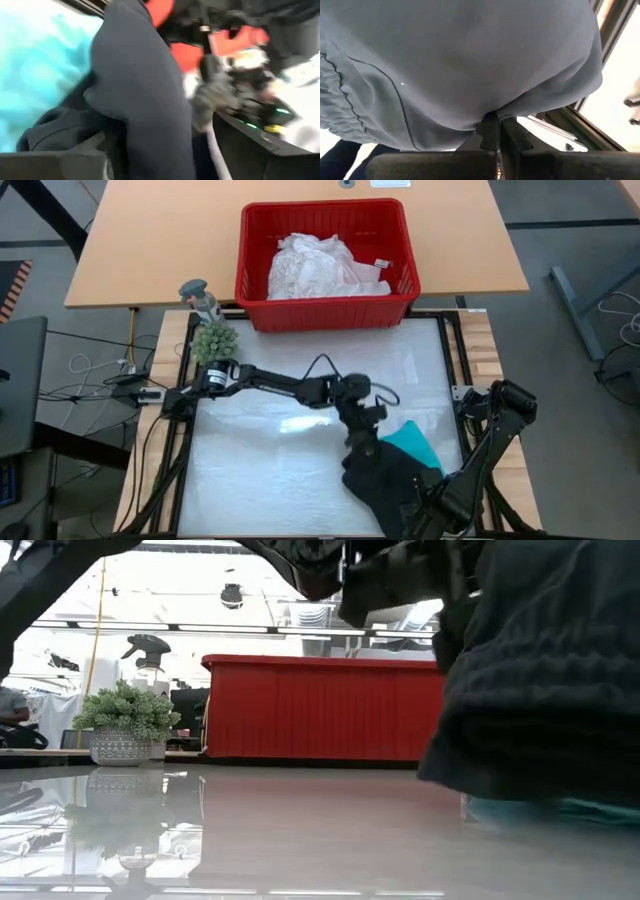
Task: Fold Laundry from Bin
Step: Stack the black shorts on top of the blue shorts, then fold the white t-shirt
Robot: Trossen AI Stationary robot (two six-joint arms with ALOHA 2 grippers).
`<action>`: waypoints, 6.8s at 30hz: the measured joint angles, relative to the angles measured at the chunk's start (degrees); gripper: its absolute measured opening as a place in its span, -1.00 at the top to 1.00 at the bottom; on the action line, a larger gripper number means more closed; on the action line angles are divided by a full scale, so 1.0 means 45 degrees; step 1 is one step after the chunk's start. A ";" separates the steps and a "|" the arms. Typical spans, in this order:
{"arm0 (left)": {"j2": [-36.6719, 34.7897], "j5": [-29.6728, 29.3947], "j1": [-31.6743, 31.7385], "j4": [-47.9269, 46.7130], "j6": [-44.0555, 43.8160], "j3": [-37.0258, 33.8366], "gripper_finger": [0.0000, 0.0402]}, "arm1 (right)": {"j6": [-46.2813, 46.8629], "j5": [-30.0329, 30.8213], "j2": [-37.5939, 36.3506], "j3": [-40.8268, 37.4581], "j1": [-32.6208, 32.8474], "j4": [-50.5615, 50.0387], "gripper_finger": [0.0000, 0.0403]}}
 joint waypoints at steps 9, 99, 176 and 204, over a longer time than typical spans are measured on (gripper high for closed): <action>0.0000 0.2036 0.1733 0.0075 -0.2684 -0.0004 -0.27 | -0.0067 -0.0600 0.0005 0.0000 0.0004 -0.0112 0.86; -1.0495 -0.3115 -0.0093 -1.0003 0.1766 -0.0019 -0.27 | -0.3691 0.6404 -0.6467 -0.7402 -0.4784 0.1525 0.70; -0.6256 -0.4711 1.2476 -0.9230 0.6963 -0.0019 -0.27 | -3.0269 0.2128 0.9213 0.8093 -2.1677 1.3365 -0.68; -0.6256 -0.5357 1.2512 -0.8964 0.6512 -0.0019 -0.27 | -3.1310 0.3825 0.5703 0.8978 -2.2649 1.1058 0.85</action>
